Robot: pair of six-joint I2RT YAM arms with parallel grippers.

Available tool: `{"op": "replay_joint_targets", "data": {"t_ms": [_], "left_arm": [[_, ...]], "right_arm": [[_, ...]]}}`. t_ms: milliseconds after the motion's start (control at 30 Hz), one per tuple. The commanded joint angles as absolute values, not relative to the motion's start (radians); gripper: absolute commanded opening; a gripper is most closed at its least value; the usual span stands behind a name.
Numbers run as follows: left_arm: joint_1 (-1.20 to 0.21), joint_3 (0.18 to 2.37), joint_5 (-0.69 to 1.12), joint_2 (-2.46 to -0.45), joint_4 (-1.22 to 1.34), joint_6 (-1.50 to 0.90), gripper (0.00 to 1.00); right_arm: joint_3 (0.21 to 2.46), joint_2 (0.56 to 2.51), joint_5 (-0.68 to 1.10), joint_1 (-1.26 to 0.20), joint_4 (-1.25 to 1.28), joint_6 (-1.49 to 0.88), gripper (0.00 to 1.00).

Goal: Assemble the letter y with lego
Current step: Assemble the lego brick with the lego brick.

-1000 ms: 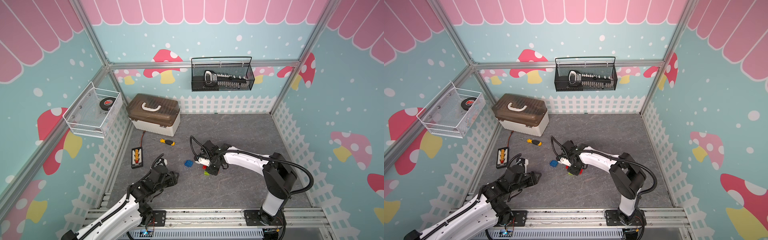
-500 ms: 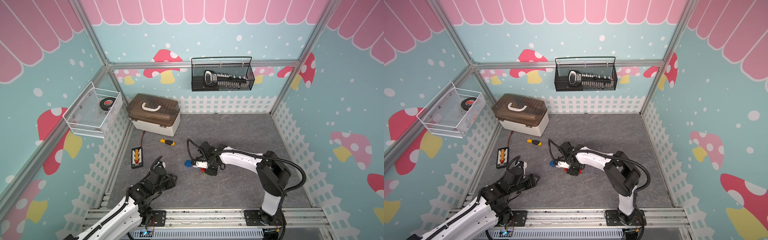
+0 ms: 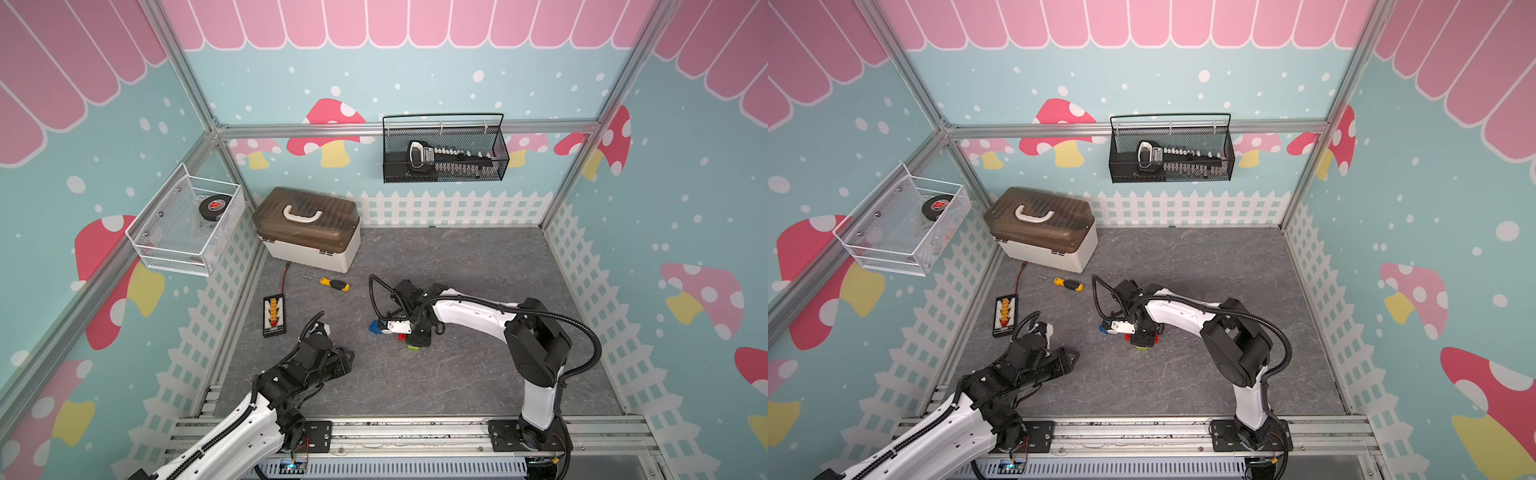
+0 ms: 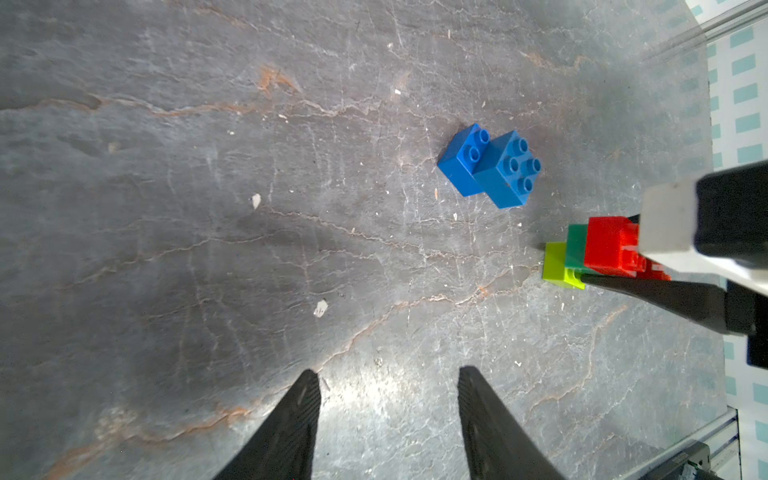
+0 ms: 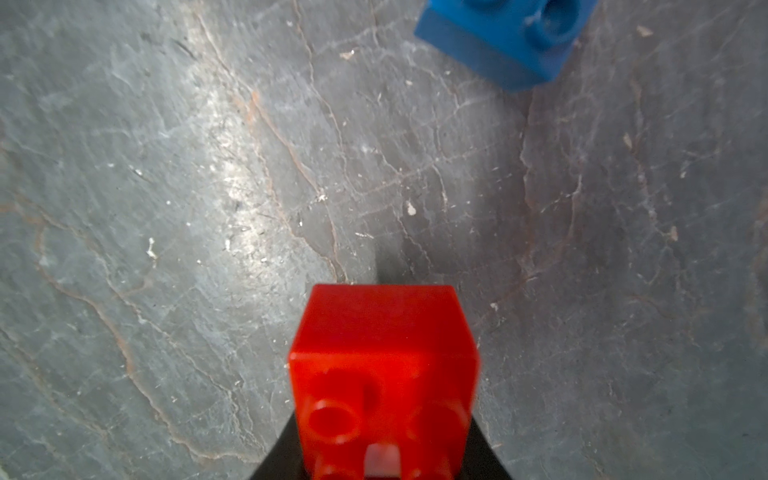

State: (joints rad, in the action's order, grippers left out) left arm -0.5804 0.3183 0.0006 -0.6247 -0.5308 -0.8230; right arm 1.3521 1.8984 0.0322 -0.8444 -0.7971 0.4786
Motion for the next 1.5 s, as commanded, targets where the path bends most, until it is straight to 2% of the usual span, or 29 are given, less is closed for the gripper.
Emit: {"op": "replay_joint_targets", "data": {"t_ms": [0,533,767,1067,1467], "left_arm": [[-0.568,0.303,0.001,-0.626,-0.532,-0.829,0.55],[-0.557,0.292,0.005,-0.623,-0.531,-0.833,0.54],[-0.557,0.29,0.007,-0.624,-0.526,-0.832,0.54],[-0.553,0.291,0.008,-0.622,-0.527,-0.83,0.54],[-0.549,0.297,0.006,-0.631,-0.526,-0.827,0.54]], "right_arm": [[1.33,1.922,0.042,-0.851,-0.843,0.509,0.28],[1.318,1.957,0.029,-0.879,-0.843,0.488,0.29],[1.325,1.991,-0.048,-0.888,-0.843,0.451,0.28],[1.326,2.068,-0.04,-0.913,-0.869,0.421,0.24],[1.283,2.085,-0.023,-0.919,-0.852,0.399,0.24]]}}
